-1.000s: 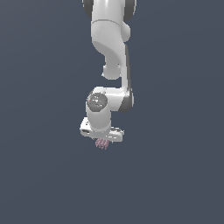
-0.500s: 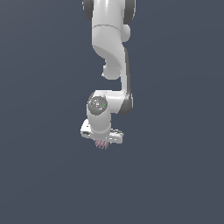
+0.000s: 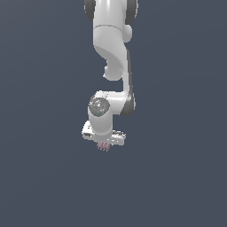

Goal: Pick up the object and move it to a goal position.

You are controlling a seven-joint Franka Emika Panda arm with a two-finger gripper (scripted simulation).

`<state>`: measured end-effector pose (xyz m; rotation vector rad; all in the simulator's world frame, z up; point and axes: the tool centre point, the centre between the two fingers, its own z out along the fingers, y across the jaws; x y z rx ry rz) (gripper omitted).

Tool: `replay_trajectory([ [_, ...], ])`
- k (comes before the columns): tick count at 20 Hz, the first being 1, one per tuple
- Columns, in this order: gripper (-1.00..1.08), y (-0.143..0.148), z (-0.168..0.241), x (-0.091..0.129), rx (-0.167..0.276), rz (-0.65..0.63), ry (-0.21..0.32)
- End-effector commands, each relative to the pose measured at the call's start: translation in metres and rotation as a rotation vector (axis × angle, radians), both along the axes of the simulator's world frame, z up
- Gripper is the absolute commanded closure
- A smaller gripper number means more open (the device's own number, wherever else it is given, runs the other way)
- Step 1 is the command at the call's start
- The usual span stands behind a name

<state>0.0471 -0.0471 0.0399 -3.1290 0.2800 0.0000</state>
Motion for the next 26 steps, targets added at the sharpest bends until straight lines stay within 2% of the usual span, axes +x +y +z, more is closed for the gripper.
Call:
replay_trajectory([
  [1, 1.08, 0.004, 0.002, -0.001, 0.000, 0.001, 0.000],
  [6, 1.08, 0.024, 0.009, -0.008, 0.000, 0.001, 0.000],
  [10, 1.08, 0.053, 0.021, -0.018, 0.000, 0.001, 0.000],
  [26, 1.08, 0.226, 0.090, -0.075, -0.001, 0.000, 0.000],
])
